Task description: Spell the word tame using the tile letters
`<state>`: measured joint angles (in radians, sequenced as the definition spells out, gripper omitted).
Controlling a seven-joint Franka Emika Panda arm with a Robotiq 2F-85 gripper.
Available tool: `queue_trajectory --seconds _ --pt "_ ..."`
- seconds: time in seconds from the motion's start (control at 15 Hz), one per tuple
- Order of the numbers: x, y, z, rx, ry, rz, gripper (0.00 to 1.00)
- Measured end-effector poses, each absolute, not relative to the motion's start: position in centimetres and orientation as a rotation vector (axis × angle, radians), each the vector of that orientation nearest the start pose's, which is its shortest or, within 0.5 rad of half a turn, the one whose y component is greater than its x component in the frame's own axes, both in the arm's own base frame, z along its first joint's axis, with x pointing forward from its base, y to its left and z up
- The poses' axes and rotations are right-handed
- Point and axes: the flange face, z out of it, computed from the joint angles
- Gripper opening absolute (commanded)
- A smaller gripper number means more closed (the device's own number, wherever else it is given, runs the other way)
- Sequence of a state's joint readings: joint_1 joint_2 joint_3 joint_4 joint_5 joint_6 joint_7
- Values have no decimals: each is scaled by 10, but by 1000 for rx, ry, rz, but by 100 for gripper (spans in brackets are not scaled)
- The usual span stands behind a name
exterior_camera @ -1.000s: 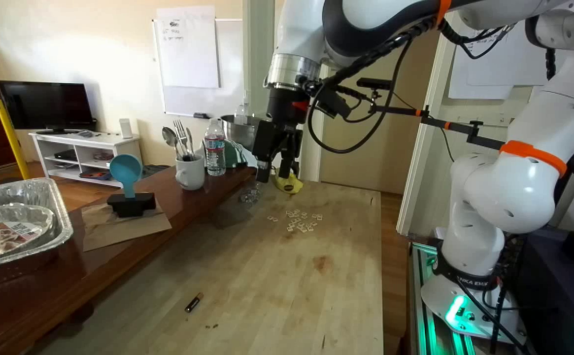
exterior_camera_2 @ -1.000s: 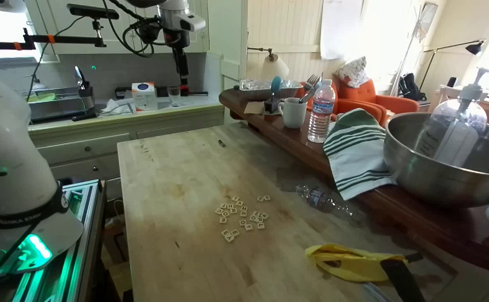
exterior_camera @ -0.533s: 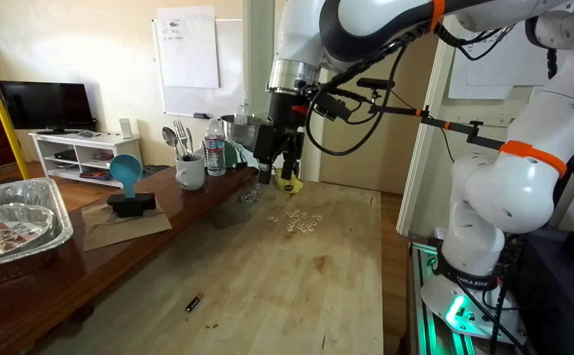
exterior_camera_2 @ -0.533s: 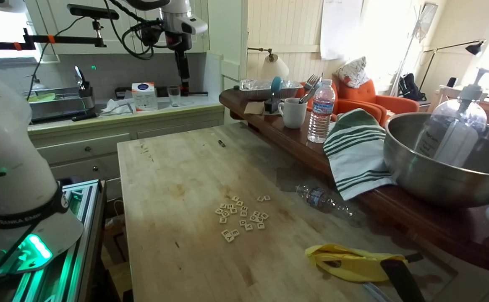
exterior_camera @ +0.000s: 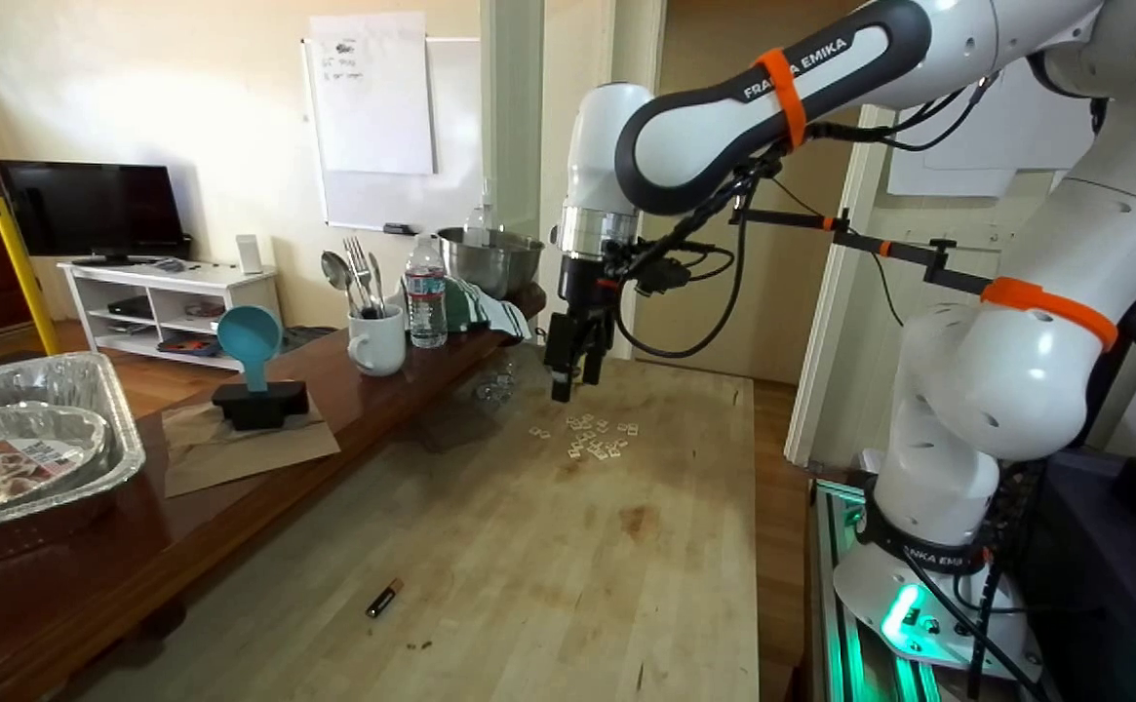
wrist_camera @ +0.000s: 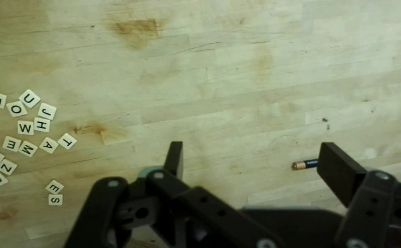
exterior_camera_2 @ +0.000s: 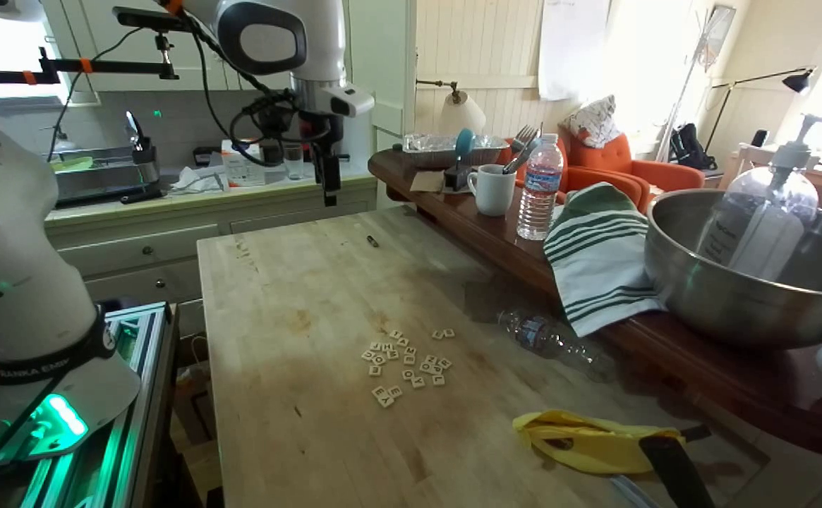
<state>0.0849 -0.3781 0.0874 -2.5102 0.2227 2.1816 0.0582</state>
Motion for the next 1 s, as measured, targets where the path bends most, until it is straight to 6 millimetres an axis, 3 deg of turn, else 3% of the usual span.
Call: queue_trajectory --seconds 0.33,0.67,1.0 --pt "412 37 371 -3010 -259 35 100" --pt "410 -13 339 -3054 -300 82 100" --pt "411 -14 337 -3057 -303 81 100"
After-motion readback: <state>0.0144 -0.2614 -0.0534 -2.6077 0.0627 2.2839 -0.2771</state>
